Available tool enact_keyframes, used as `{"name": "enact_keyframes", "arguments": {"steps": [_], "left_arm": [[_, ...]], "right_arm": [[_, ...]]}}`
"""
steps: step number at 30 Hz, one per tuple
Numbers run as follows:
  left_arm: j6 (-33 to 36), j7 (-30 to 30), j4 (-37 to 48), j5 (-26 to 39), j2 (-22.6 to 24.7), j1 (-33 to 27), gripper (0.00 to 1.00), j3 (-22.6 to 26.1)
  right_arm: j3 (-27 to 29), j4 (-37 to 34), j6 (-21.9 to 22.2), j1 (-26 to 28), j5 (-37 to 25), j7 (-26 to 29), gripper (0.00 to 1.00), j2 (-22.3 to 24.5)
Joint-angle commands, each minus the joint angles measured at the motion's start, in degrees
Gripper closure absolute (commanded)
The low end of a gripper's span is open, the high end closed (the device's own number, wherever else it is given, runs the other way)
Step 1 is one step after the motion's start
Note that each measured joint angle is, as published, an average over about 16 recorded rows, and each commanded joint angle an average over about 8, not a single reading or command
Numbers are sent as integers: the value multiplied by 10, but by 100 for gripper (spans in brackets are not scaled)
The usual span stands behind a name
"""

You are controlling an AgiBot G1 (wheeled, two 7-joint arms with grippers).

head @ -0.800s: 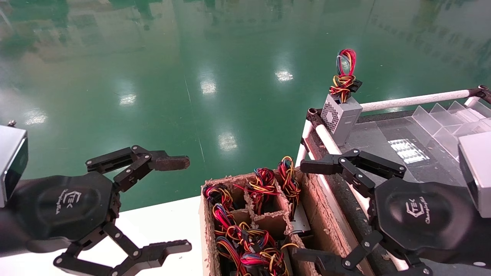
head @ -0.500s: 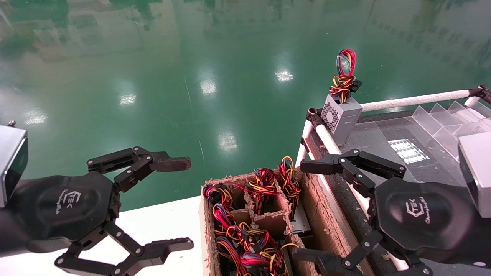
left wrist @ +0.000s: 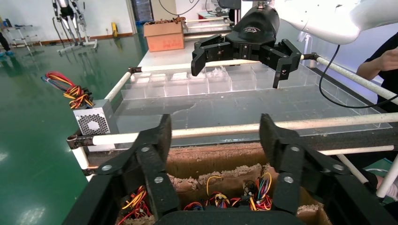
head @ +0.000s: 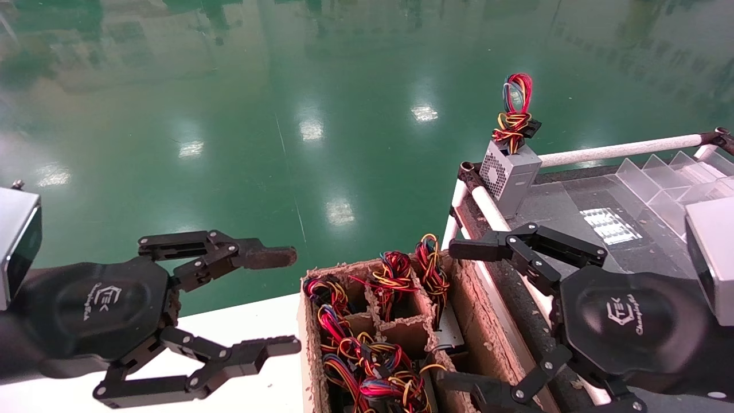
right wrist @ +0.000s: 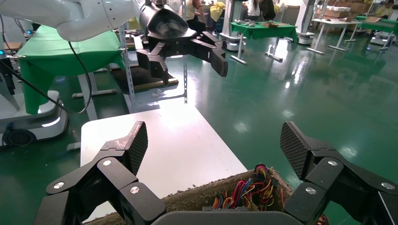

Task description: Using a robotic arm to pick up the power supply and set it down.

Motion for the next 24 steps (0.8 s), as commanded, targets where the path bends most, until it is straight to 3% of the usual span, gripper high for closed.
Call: {"name": "enact_keyframes", "arguments": {"steps": [1,24], "left_arm": [[0,0,0,0,0,0,100,0],[0,0,0,0,0,0,100,0]], "right_arm": [[0,0,0,0,0,0,0,0],[0,0,0,0,0,0,0,0]]}}
